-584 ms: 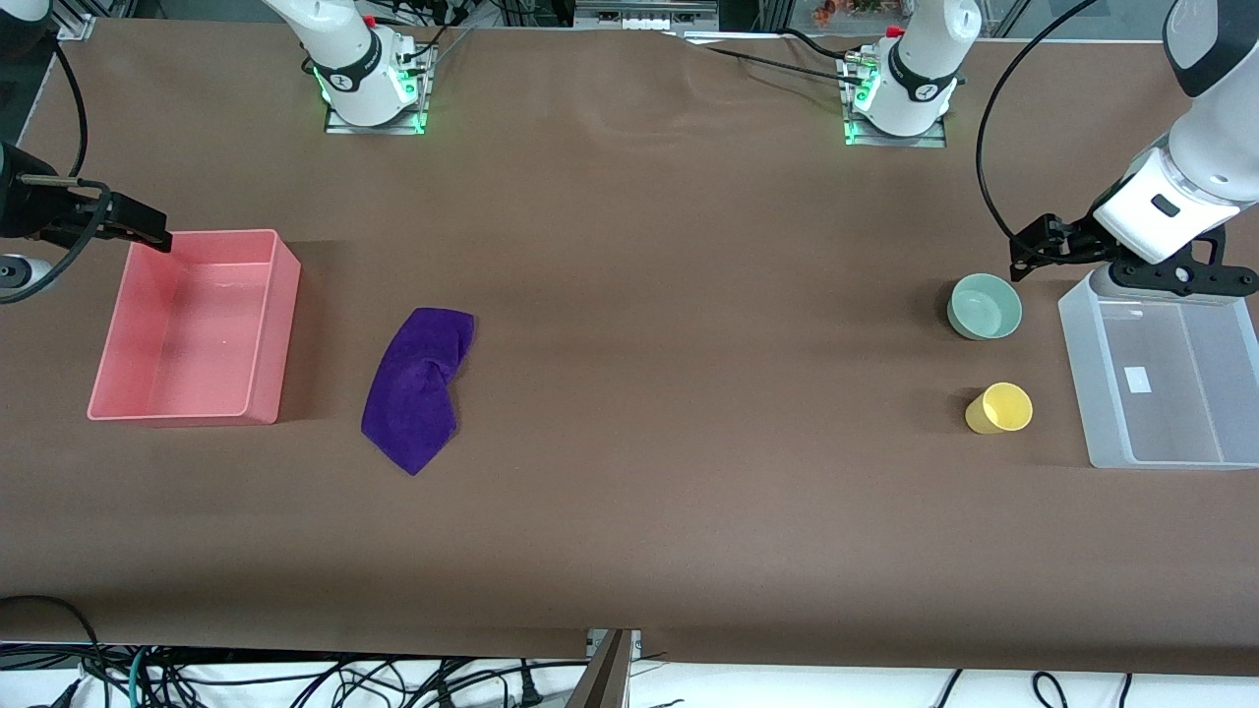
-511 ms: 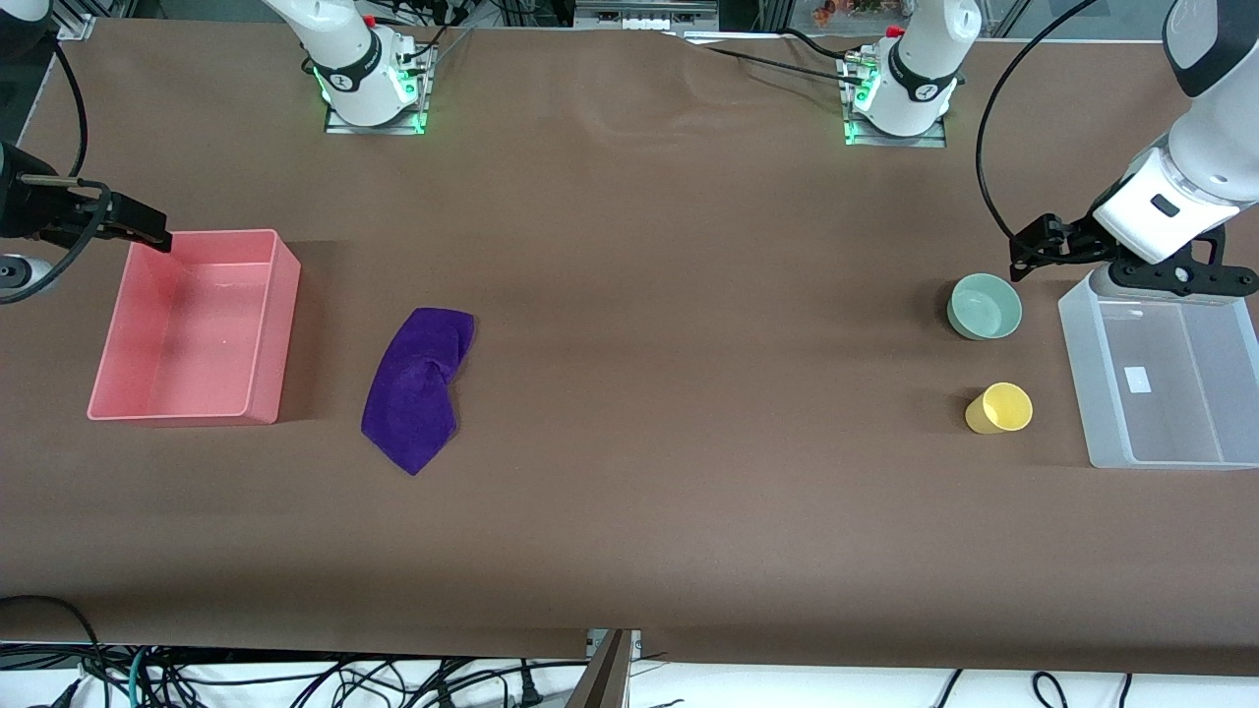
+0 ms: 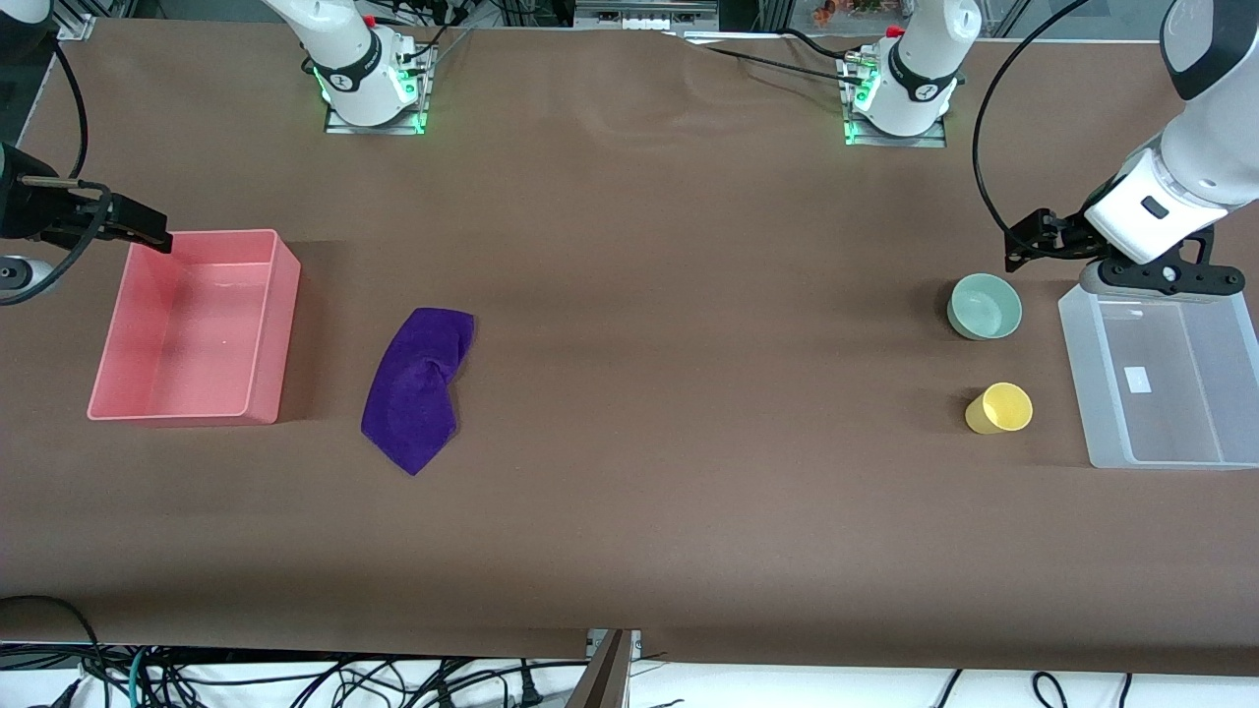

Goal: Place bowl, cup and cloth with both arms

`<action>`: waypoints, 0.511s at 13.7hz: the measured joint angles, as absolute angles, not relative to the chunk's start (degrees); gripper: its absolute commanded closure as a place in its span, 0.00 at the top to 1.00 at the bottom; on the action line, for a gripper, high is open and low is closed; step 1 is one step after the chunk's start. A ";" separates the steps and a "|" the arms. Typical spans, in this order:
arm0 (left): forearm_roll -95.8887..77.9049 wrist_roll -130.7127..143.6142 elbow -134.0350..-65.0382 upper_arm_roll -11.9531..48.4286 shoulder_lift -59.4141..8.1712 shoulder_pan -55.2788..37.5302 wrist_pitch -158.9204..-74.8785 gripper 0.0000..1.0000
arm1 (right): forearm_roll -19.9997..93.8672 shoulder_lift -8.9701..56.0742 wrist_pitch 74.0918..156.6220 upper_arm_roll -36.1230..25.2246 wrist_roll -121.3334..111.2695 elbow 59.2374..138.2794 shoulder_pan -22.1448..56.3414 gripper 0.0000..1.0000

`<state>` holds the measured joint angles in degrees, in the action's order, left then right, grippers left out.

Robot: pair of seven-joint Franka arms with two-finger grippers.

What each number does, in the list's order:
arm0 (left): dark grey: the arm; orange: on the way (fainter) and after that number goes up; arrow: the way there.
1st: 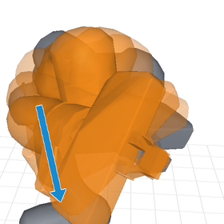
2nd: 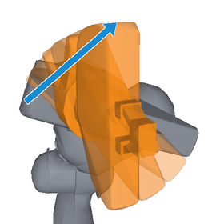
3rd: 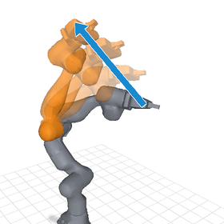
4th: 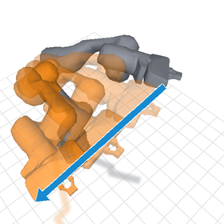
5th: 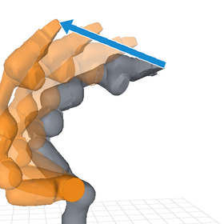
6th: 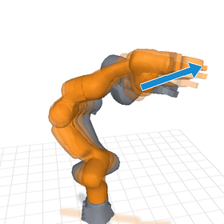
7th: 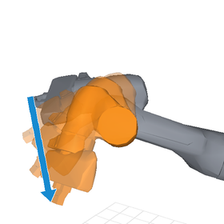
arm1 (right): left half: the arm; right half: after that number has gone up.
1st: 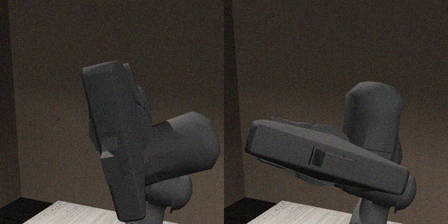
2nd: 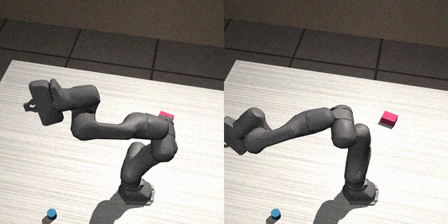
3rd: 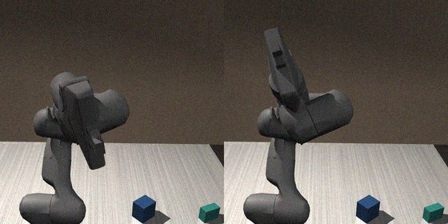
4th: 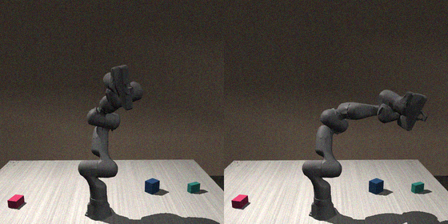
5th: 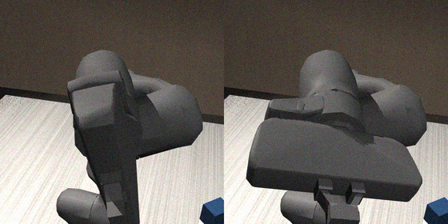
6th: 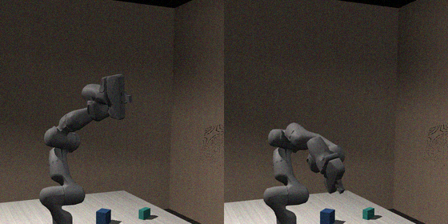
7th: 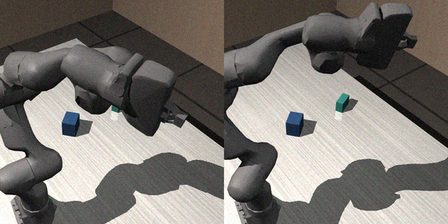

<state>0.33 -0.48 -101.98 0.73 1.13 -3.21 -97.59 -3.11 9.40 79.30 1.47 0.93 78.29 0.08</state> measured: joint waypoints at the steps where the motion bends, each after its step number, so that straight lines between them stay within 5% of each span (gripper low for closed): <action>1: 0.33 -0.49 -101.96 0.74 1.13 -3.46 -97.53 1.00 | -3.11 9.40 79.30 1.47 0.93 78.29 0.08 1.00; 7: 0.33 -1.42 -101.99 0.11 0.49 -3.09 -90.69 1.00 | -3.11 10.76 79.89 1.88 0.93 78.38 1.12 1.00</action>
